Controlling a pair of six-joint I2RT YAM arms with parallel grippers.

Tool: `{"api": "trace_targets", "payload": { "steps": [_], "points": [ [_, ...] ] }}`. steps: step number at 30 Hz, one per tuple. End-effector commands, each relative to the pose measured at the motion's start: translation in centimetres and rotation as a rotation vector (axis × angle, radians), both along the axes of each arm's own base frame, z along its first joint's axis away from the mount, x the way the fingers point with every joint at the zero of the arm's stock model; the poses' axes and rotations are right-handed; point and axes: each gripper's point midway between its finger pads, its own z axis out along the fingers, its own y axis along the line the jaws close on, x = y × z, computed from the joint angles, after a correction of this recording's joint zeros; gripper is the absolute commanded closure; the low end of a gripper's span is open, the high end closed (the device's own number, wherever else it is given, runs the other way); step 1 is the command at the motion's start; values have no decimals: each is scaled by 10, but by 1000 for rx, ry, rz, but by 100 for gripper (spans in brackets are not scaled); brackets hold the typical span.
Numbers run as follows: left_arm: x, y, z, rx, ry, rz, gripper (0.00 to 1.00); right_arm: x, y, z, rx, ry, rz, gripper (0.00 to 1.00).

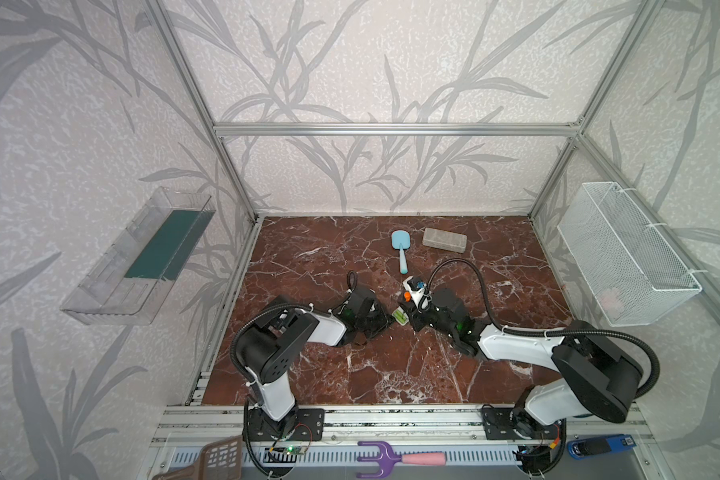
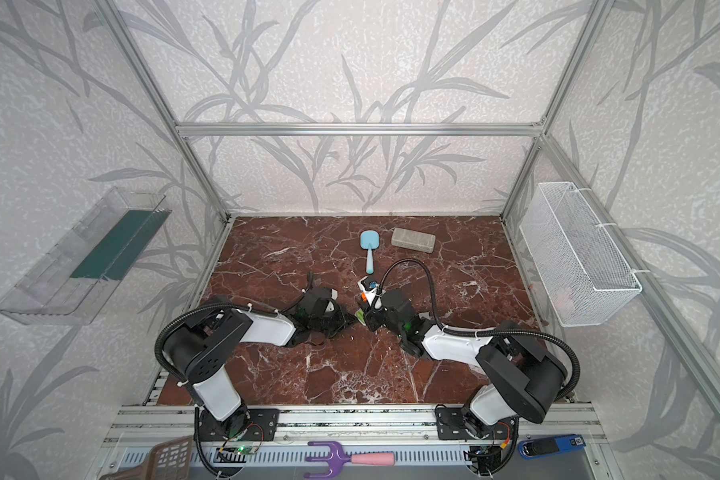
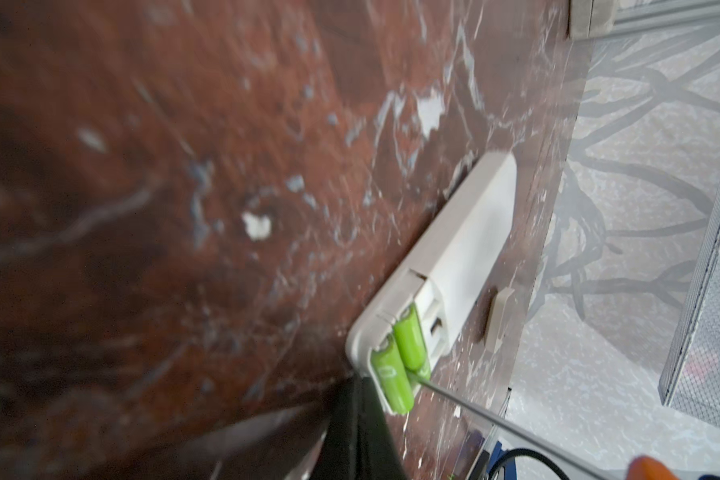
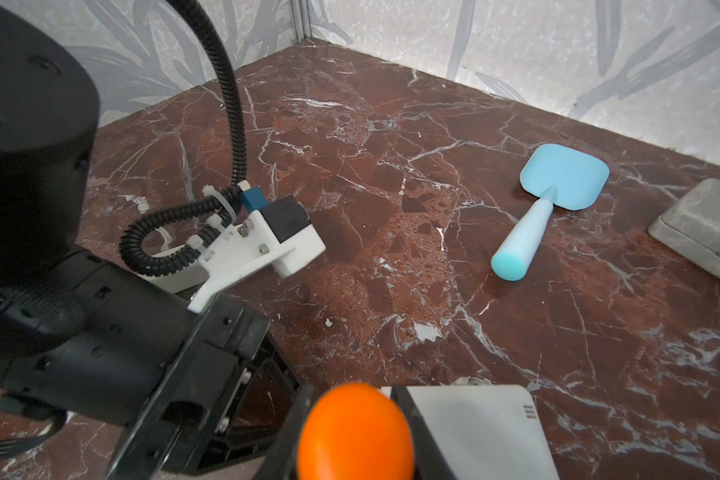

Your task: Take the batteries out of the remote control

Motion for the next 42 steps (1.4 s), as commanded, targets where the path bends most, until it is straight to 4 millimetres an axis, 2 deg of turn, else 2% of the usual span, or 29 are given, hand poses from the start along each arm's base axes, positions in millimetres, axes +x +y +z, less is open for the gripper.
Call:
{"api": "trace_targets", "payload": {
  "steps": [1, 10, 17, 26, 32, 37, 42],
  "points": [
    [4, 10, -17, 71, 22, 15, 94, 5, 4, -7, 22, 85, 4, 100],
    [0, 12, -4, 42, -5, 43, 89, 13, 7, -18, 41, 166, -41, 100],
    [0, -13, 16, -15, -58, 21, 87, 12, 6, -27, 64, 224, -72, 100],
    [4, -16, 9, 8, -40, 33, 89, 9, 11, -36, 121, 328, -87, 100],
    [2, -12, 6, 41, -14, 35, 82, 10, 8, -42, 157, 383, -104, 100],
    [-3, -1, 2, 109, 25, 37, 90, 12, 4, -44, 153, 394, -121, 100],
    [-5, 5, -1, 166, 50, 24, 92, 13, -1, -49, 129, 410, -149, 100]
  ]
}}
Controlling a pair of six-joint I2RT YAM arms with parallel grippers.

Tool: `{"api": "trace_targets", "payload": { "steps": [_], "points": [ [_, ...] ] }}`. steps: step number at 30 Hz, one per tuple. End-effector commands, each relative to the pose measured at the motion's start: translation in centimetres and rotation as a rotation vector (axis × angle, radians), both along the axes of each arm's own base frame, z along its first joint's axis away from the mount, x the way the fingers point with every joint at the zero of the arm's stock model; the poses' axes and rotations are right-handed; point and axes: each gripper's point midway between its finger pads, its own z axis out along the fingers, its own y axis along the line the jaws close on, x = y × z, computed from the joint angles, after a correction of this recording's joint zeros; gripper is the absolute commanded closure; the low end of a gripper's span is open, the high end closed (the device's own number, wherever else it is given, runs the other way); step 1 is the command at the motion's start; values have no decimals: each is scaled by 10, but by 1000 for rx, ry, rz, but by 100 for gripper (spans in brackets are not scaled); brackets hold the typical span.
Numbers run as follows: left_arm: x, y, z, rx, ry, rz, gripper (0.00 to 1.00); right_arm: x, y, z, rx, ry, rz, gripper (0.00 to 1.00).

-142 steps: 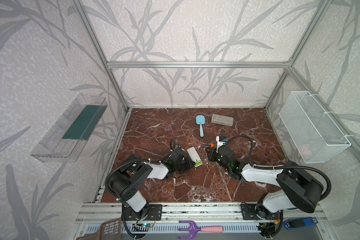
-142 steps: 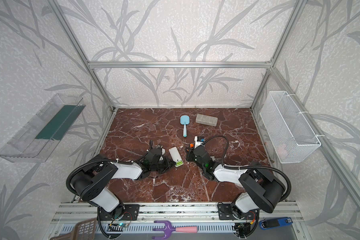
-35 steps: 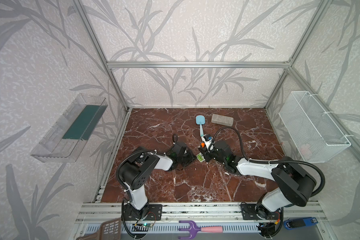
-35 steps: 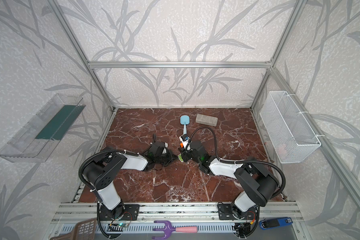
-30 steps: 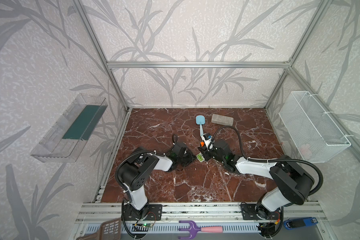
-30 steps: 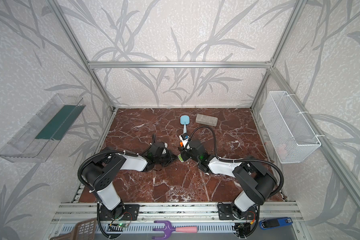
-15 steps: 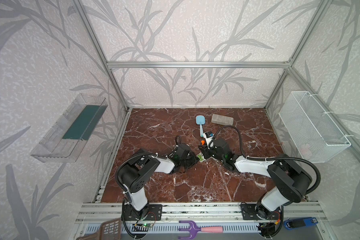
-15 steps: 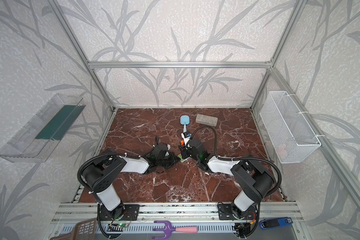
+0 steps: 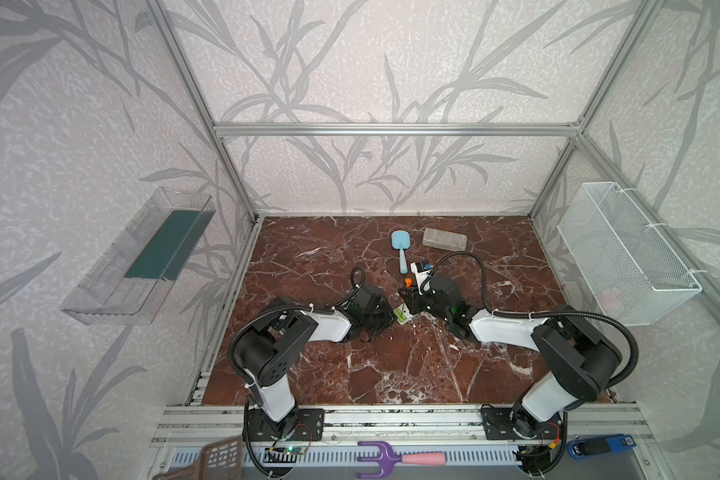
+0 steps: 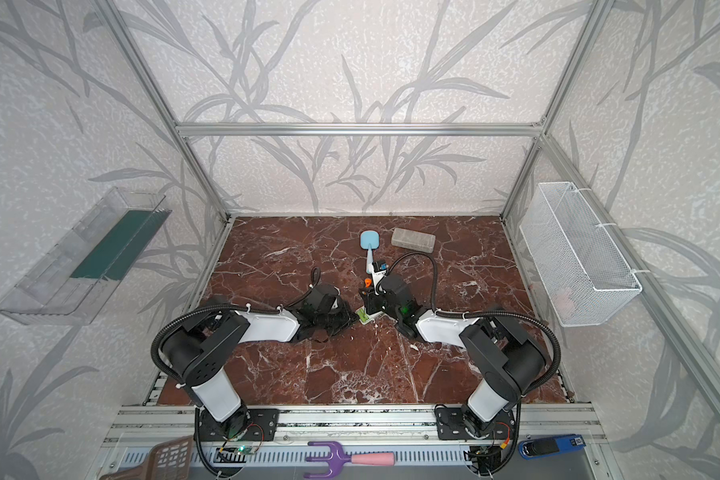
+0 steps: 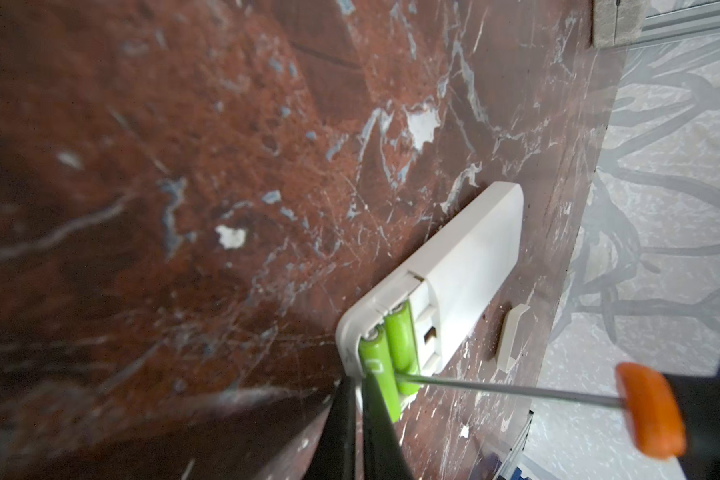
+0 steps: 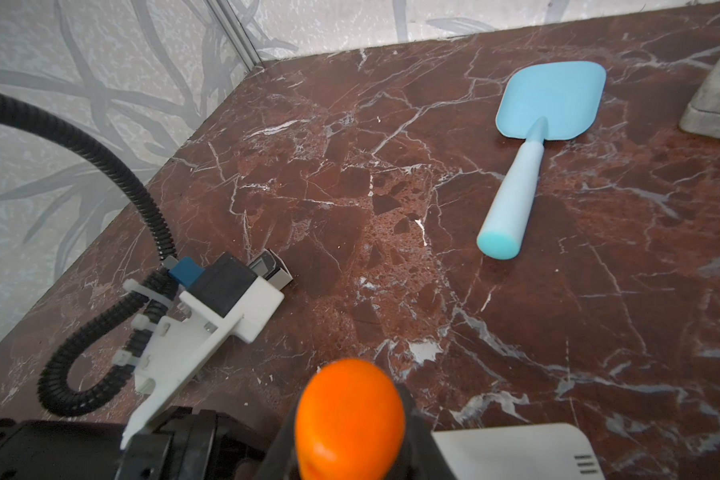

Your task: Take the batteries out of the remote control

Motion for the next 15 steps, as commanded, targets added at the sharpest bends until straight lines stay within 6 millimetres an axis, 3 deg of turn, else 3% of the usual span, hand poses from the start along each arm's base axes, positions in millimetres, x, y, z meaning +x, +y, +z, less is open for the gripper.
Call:
{"api": "trace_targets", "payload": {
  "steps": [1, 15],
  "points": [
    [-1, 11, -5, 80, 28, 4, 92, -22, -1, -39, -58, 164, 33, 100],
    [4, 7, -6, 163, 63, -46, 92, -21, 8, -39, -19, 220, 41, 100]
  ]
}}
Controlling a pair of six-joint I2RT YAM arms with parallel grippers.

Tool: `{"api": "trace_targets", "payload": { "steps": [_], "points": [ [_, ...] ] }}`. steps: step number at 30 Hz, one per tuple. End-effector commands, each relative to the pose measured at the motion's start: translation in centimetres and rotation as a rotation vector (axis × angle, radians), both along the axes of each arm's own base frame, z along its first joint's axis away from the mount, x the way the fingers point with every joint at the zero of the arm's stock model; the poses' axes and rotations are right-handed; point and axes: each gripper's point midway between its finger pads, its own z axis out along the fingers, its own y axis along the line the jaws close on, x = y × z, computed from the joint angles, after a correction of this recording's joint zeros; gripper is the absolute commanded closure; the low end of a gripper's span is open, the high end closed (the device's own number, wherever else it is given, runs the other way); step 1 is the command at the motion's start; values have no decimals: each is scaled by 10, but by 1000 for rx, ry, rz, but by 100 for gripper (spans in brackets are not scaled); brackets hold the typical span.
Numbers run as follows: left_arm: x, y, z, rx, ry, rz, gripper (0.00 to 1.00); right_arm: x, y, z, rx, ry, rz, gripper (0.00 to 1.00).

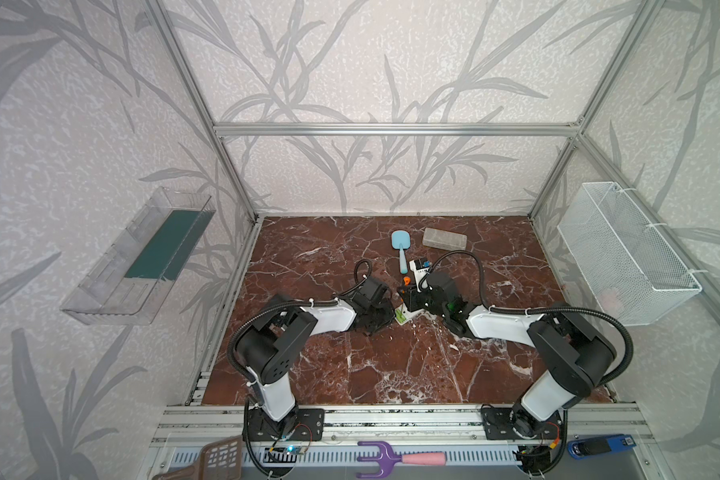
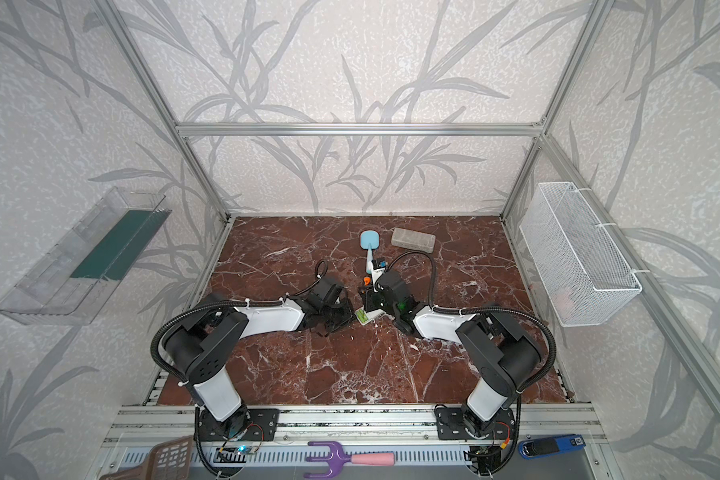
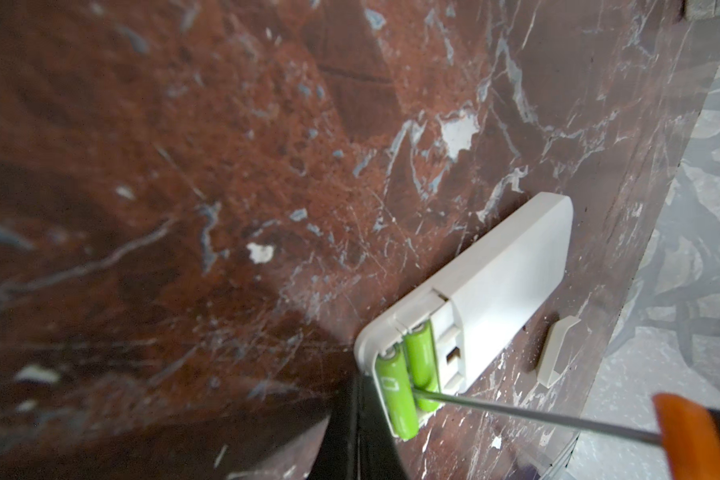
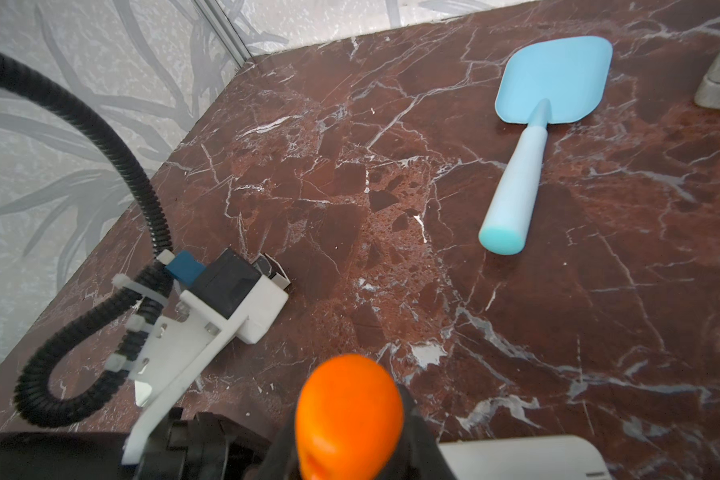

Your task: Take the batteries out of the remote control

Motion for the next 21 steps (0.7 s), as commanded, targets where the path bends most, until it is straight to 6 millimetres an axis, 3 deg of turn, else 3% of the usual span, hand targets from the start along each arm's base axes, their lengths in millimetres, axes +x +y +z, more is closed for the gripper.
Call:
{"api": "trace_targets", "payload": {
  "steps": [1, 8, 17, 21],
  "points": [
    [3, 4, -5, 41, 2, 1, 92, -28, 5, -30, -32, 152, 68, 100],
    [2, 5, -7, 41, 4, 2, 92, -39, 17, -1, -188, -67, 153, 100],
    [-4, 6, -5, 30, 0, 6, 92, -45, 22, 1, -241, -85, 174, 100],
    [-8, 9, -4, 29, -1, 11, 92, -47, 24, 11, -266, -126, 169, 100]
  ]
}}
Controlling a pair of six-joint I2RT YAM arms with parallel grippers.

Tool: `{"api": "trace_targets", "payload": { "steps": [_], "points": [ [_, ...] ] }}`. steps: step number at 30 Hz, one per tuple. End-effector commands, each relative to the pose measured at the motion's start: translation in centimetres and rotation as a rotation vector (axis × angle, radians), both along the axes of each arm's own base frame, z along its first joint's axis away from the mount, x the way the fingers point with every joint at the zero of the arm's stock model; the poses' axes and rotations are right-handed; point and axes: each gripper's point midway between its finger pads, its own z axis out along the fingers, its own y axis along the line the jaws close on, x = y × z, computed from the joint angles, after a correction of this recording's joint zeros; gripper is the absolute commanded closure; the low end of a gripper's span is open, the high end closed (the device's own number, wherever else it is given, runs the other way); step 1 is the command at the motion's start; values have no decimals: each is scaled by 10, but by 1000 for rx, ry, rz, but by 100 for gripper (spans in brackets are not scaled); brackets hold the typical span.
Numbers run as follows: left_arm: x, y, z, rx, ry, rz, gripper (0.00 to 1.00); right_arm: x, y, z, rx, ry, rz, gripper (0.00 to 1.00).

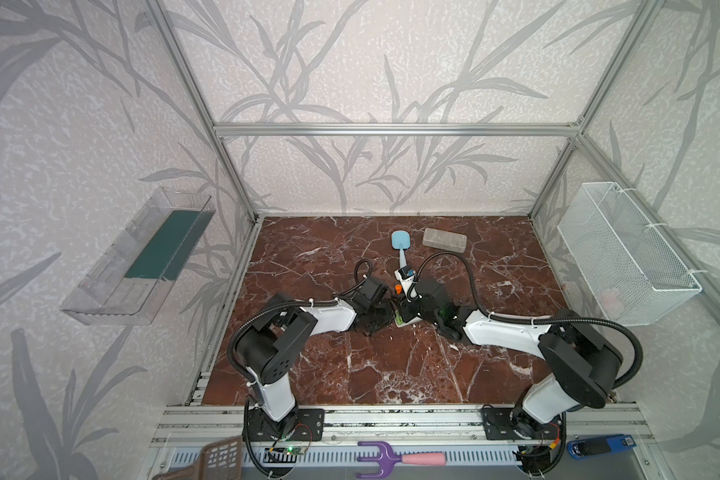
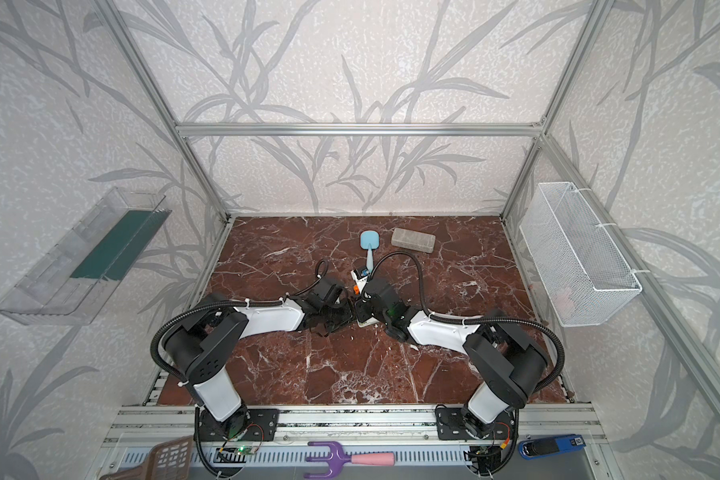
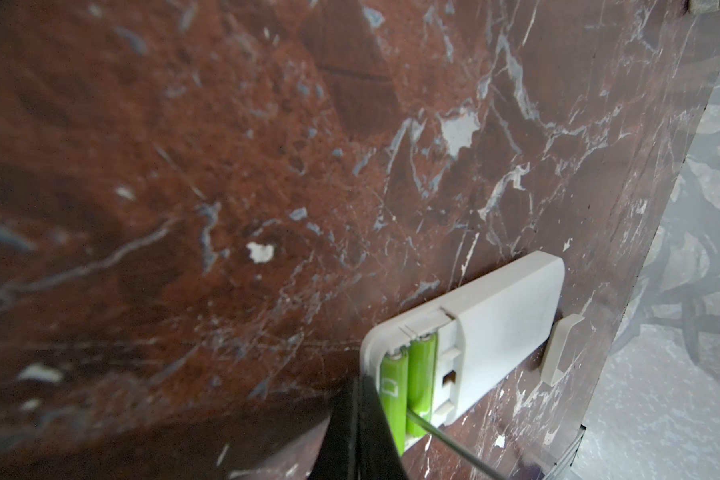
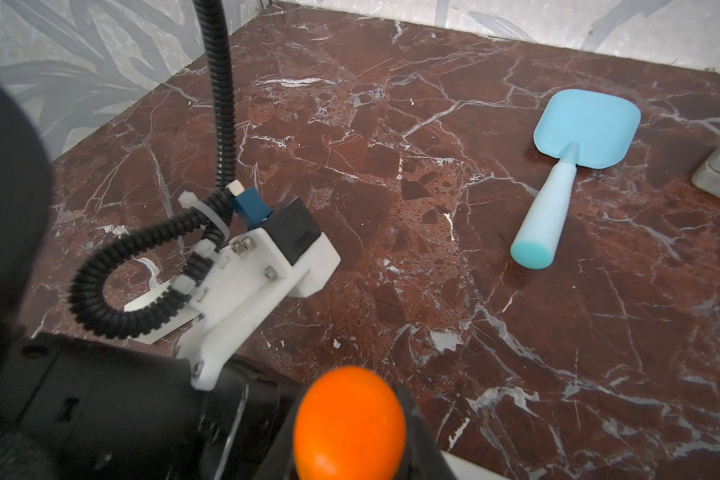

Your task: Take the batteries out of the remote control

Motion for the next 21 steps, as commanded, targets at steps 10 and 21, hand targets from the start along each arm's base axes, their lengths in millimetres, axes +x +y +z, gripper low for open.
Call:
{"api": "trace_targets", "payload": {
  "steps": [10, 21],
  "points": [
    [-10, 9, -5, 20, 1, 17, 92, -18, 6, 16, -41, -22, 40, 100],
    [-12, 7, -8, 16, 4, 13, 92, -23, 6, 26, -10, -16, 34, 100]
  ]
}}
